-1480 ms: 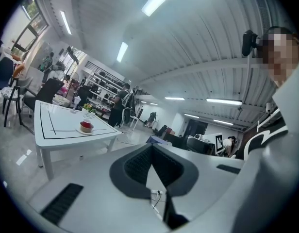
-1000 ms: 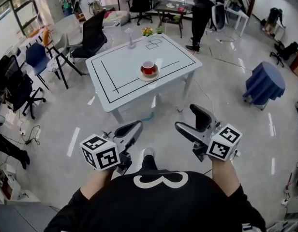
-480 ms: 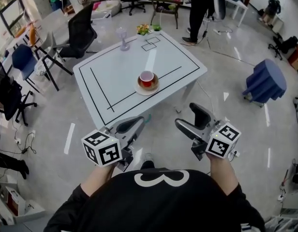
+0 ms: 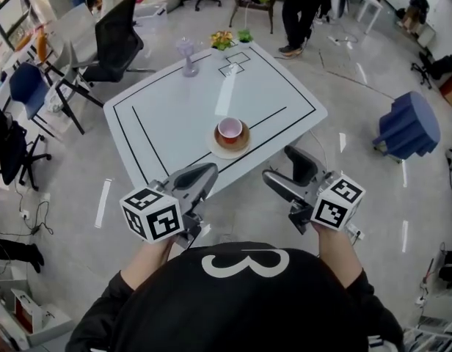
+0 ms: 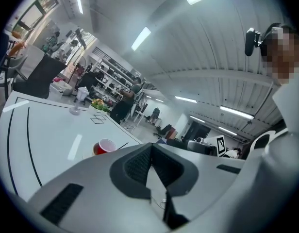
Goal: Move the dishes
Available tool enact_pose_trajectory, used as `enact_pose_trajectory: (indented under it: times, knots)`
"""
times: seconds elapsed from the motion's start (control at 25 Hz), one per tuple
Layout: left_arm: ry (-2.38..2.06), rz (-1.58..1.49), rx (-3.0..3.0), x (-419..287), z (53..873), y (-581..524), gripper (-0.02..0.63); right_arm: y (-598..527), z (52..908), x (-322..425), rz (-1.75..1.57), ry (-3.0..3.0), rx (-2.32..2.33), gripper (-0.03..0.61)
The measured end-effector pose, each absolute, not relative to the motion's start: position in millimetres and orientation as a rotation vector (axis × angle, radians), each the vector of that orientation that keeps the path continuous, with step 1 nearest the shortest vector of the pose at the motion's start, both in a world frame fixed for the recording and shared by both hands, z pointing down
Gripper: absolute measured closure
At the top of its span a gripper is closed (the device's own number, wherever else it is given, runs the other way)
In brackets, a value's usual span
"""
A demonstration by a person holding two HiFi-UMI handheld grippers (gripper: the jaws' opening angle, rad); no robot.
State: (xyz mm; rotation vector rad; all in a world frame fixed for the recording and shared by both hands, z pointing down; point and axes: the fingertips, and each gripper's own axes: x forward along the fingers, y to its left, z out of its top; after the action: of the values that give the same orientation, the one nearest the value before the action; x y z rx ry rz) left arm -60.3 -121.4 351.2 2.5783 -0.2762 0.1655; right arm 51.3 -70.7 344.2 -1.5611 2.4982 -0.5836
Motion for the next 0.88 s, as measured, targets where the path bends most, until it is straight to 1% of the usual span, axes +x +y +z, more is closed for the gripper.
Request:
enact_pose_trajectory:
  times: [0.32,0.52,0.88]
  knots:
    - [-0.343,0.148,2.547,-66.9,361.7,-154.3,0.611,-101.5,364.3,48.7,-0.665,2.515,-1.509,0.186]
    - [-0.386,0.145,2.513,-67.5,365.5,-167.0,0.611,-119.2,367.0,50.8,-0.7,2.536,-1.451,0.209]
    - [-0.556,0.13,2.475,-64.3,365.3,-198.8,0.611,-166.0,380.1,60.5,-0.769,2.681,-1.319,0.209]
